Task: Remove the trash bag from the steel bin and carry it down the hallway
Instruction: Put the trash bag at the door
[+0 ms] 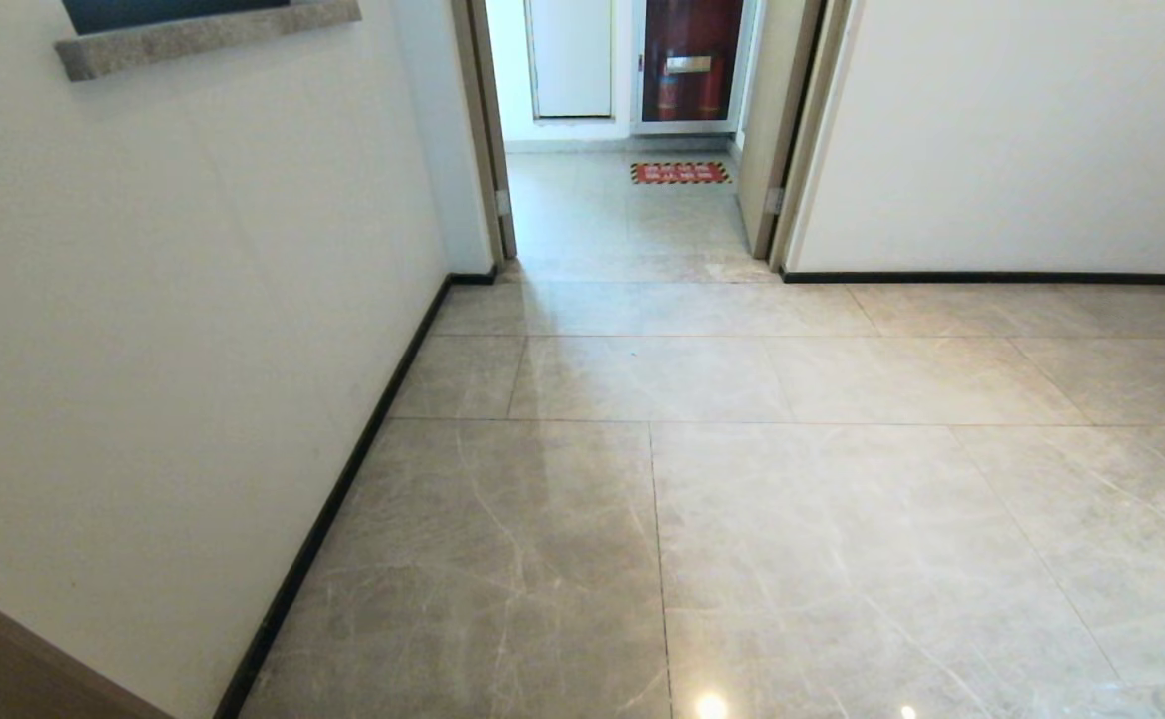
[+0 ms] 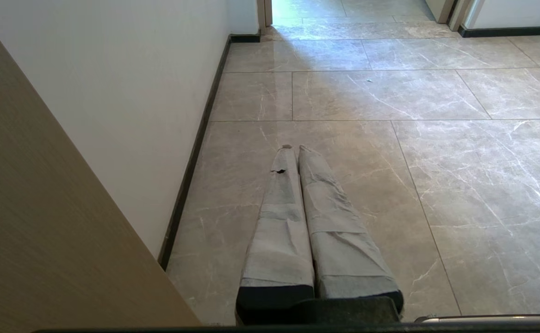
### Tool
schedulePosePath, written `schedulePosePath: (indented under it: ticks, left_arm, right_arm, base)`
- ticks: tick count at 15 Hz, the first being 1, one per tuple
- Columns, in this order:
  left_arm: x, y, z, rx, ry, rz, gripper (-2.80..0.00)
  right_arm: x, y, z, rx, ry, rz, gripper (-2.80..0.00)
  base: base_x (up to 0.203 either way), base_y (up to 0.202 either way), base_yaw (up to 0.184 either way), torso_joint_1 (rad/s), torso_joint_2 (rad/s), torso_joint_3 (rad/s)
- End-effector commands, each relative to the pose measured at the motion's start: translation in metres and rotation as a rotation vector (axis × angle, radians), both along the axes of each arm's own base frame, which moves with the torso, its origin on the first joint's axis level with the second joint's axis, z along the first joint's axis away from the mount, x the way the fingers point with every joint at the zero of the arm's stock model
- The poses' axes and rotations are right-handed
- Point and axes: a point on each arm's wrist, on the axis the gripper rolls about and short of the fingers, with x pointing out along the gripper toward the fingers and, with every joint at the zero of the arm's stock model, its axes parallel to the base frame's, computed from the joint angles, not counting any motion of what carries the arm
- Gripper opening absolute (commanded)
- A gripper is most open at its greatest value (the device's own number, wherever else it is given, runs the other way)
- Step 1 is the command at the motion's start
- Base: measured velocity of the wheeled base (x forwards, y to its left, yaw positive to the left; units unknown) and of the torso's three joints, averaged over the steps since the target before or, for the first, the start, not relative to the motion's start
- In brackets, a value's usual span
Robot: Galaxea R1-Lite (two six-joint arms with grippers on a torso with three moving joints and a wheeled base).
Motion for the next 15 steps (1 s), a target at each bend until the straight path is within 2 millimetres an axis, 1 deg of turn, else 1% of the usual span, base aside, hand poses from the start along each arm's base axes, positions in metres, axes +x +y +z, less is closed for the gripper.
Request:
schedulePosePath:
  ticks: [1, 10, 12, 15]
  left_arm:
    - [0.0008, 0.0000, -0.0030, 0.002, 0.010, 0.001, -2.80]
    - [0.0008, 0.0000, -0.0028, 0.009, 0.009, 0.000, -2.80]
    - [0.0009, 0.0000, -0.0034, -0.001, 0.012, -0.001, -2.80]
    - [0.0008, 0.0000, -0.0030, 0.000, 0.010, -0.001, -2.80]
  right_arm:
    - [0.0001, 0.0000, 0.0001, -0.001, 0.001, 0.000, -2.80]
    - [0.0001, 0.0000, 0.0001, -0.001, 0.001, 0.000, -2.80]
    - [0.0001, 0.0000, 0.0001, -0.001, 0.001, 0.000, -2.80]
    - [0.0001, 0.0000, 0.0001, -0.001, 0.001, 0.001, -2.80]
  base:
    - [0.000, 0.000, 0.000, 0.000, 0.00, 0.000]
    - [0.000, 0.000, 0.000, 0.000, 0.00, 0.000]
    - [0.001, 0.119, -0.012, 0.003, 0.00, 0.004]
    - [0.000, 0.176, 0.002, 0.000, 0.00, 0.001]
